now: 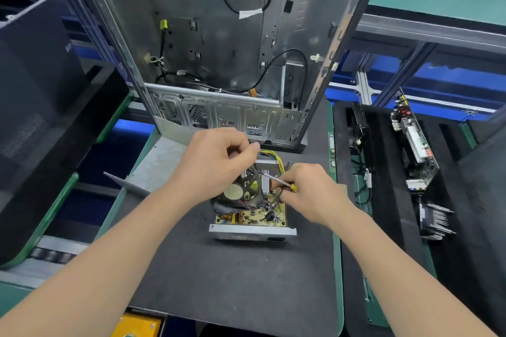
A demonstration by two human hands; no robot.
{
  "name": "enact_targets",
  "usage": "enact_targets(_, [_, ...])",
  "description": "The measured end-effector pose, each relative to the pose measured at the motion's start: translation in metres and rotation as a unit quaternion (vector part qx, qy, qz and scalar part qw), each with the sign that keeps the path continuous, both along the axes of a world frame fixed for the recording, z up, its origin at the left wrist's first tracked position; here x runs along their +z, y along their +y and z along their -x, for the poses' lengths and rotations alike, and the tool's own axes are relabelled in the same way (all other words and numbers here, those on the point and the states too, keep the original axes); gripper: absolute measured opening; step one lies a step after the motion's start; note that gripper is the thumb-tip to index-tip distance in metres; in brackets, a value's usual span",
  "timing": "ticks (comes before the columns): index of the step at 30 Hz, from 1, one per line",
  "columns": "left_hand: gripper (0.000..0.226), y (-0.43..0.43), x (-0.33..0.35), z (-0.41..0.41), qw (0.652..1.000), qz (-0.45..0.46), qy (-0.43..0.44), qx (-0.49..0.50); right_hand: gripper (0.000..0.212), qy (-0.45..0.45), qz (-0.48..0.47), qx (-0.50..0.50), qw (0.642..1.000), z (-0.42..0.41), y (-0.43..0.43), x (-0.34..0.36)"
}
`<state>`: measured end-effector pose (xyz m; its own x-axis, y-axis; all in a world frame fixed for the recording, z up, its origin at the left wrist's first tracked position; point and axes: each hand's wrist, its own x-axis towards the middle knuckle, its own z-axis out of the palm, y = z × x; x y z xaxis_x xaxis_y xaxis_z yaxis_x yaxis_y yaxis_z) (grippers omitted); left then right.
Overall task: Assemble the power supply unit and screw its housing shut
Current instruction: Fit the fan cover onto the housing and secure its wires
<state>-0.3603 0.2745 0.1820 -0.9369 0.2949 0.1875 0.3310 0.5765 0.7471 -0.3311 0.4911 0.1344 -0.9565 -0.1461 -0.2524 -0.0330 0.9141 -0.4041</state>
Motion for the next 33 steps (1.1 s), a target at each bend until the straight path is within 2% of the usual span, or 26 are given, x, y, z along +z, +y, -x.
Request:
enact_targets(5, [0.041, -0.003, -0.022, -0.008, 1.0, 0.004, -0.016, 0.007, 0.008, 0.04, 0.022, -0.048, 0.998, 0.002, -0.003, -0.012])
enact_targets(7, [0.042, -0.002, -0.029, -0.012, 1.0, 0.004, -0.016, 0.005, 0.006, 0.035, 0.028, -0.025, 0.999, 0.0, -0.003, -0.014])
enact_targets(10, [0.043, 0.0, -0.032, -0.014, 1.0, 0.008, 0.001, 0.011, 0.02, 0.015, -0.003, 0.048, 0.999, -0.004, -0.003, -0.016])
enact_targets(15, [0.041, 0.002, -0.03, -0.009, 0.999, -0.001, 0.041, 0.032, 0.021, -0.004, -0.04, 0.08, 0.996, -0.008, 0.002, -0.016])
enact_targets(28, [0.033, 0.005, -0.056, -0.026, 0.999, 0.022, 0.018, 0.014, 0.013, 0.032, -0.08, 0.076, 0.993, -0.011, -0.004, -0.032])
enact_targets(33, [0.039, 0.004, -0.061, -0.028, 1.0, 0.014, 0.02, 0.018, 0.014, 0.039, -0.092, 0.078, 0.992, -0.013, -0.006, -0.034])
